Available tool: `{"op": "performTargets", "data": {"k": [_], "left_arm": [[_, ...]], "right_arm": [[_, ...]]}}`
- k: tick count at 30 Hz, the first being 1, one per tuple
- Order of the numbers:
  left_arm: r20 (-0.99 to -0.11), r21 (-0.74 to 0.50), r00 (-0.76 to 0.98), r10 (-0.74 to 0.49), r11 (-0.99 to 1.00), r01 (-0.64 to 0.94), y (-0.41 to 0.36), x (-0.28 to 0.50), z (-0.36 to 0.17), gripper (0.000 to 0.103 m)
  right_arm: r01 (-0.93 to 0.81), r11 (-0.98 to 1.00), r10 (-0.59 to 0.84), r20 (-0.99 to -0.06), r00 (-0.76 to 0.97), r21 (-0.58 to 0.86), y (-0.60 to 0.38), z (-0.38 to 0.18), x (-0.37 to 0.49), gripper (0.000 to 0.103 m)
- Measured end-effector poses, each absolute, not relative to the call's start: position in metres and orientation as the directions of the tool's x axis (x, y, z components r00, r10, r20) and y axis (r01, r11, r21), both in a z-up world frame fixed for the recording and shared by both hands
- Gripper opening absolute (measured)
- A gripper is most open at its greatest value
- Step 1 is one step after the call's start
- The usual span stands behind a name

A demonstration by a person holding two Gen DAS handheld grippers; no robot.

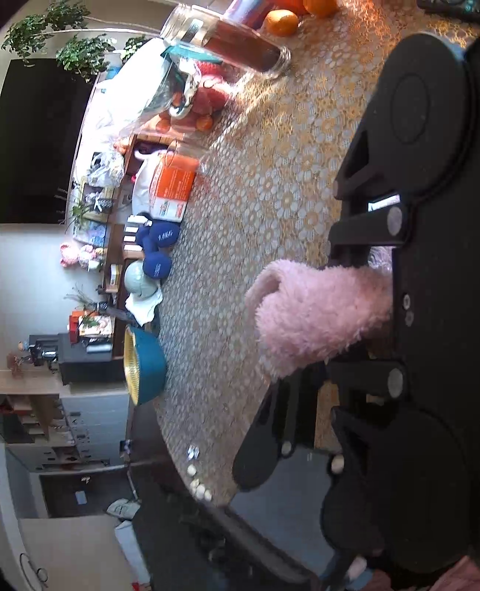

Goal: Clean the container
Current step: 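Wipe the towel back and forth across the bottle with the right tool while the left tool steadies it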

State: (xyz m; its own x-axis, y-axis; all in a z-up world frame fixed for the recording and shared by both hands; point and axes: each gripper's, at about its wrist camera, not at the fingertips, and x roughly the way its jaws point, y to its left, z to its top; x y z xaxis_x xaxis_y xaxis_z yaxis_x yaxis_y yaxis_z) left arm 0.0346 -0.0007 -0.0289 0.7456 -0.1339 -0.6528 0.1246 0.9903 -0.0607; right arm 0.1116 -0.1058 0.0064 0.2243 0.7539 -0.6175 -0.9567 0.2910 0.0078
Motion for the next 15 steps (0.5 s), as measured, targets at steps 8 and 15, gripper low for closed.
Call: {"op": "performTargets", "data": {"k": [8,15], "left_arm": [[-0.660,-0.075,0.736,-0.151,0.988,0.136,0.005,0.036,-0.032,0.056],[-0.656,-0.119,0.728,-0.199,0.980,0.161,0.009,0.037,-0.033,0.056]], "right_arm": [[-0.907,0.422,0.688,-0.649,0.325,-0.008,-0.115,-0.004,0.156,0.022],[-0.855,0.518,0.653,-0.650,0.389,0.009,-0.132,-0.009,0.184,0.022]]}}
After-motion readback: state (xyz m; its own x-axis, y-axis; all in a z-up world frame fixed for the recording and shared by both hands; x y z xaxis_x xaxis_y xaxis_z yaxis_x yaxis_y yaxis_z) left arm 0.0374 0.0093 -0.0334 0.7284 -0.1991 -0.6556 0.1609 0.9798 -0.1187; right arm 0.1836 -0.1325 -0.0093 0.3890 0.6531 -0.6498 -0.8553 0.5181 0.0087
